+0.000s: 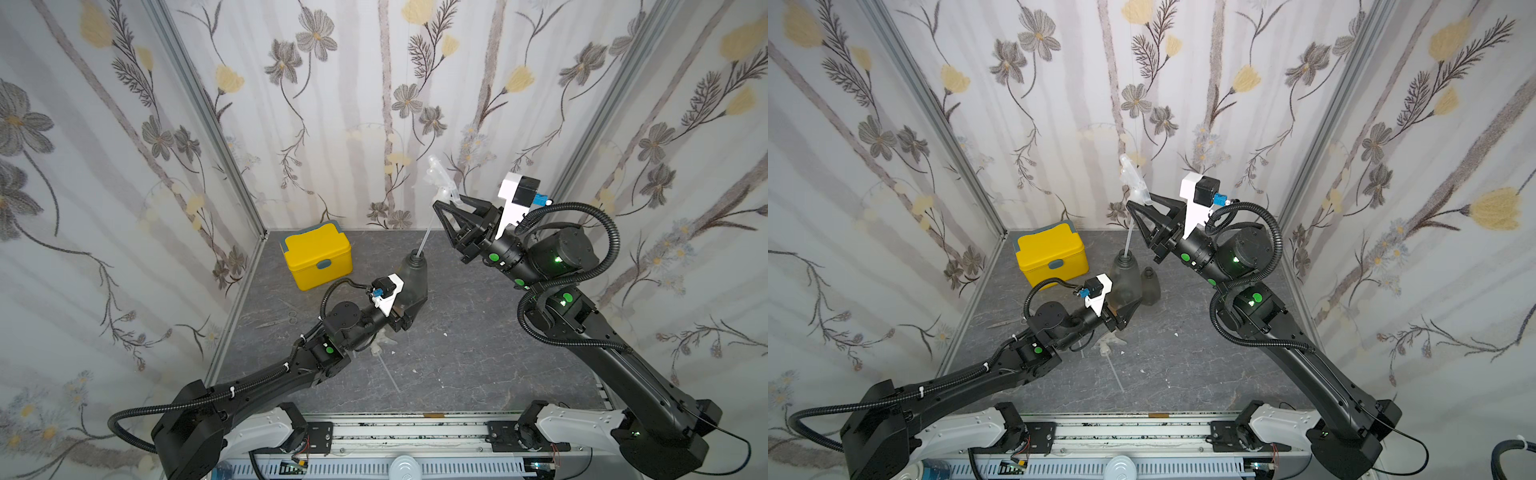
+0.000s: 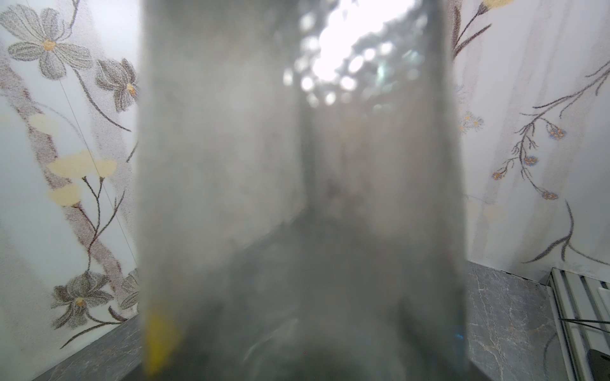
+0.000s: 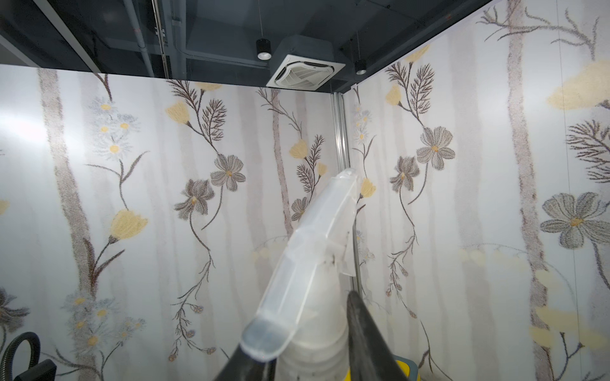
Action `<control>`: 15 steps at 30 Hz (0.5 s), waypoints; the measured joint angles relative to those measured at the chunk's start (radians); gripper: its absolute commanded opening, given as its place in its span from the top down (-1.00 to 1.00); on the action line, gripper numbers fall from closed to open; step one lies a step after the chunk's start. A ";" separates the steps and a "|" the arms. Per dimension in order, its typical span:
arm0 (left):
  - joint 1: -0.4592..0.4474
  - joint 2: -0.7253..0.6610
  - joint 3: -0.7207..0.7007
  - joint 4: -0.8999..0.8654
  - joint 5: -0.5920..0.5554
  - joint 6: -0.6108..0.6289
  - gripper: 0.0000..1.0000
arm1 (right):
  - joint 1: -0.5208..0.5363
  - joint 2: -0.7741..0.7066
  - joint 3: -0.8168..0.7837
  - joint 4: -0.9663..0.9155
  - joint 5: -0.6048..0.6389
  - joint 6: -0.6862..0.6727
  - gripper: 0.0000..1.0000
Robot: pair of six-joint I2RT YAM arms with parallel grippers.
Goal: Attach spray nozzles to spray bottles
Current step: Insert the spray nozzle into the spray bottle.
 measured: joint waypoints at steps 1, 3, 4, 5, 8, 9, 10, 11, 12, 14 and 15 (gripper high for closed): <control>-0.001 -0.001 0.000 0.000 0.000 0.000 -0.58 | 0.001 0.000 -0.005 -0.001 0.007 -0.003 0.35; -0.002 -0.001 0.000 0.000 0.000 0.000 -0.58 | 0.001 0.000 -0.012 -0.001 0.008 -0.008 0.35; -0.002 -0.001 0.000 0.000 0.000 0.000 -0.58 | 0.001 0.000 -0.014 0.000 0.008 -0.009 0.35; -0.002 -0.001 0.000 0.000 0.000 0.000 -0.58 | 0.002 0.000 -0.015 0.000 0.008 -0.009 0.35; -0.003 -0.001 0.000 0.000 0.000 0.000 -0.58 | 0.003 0.000 -0.016 0.000 0.008 -0.013 0.34; -0.004 -0.001 0.000 0.000 0.000 0.000 -0.58 | 0.003 -0.001 -0.019 0.003 0.008 -0.013 0.33; -0.004 -0.001 0.000 0.000 0.000 0.000 -0.58 | 0.006 -0.004 -0.031 0.006 0.008 -0.016 0.33; -0.004 -0.001 0.000 0.000 -0.001 0.000 -0.58 | 0.010 -0.009 -0.048 0.009 0.008 -0.016 0.32; -0.004 -0.002 0.000 0.000 -0.001 -0.003 -0.58 | 0.016 -0.014 -0.068 0.013 0.008 -0.016 0.31; -0.004 -0.004 0.000 0.000 -0.002 -0.007 -0.58 | 0.031 -0.025 -0.117 0.011 0.008 -0.025 0.31; -0.004 -0.005 0.000 0.000 -0.002 -0.009 -0.58 | 0.039 -0.032 -0.142 0.011 0.008 -0.028 0.30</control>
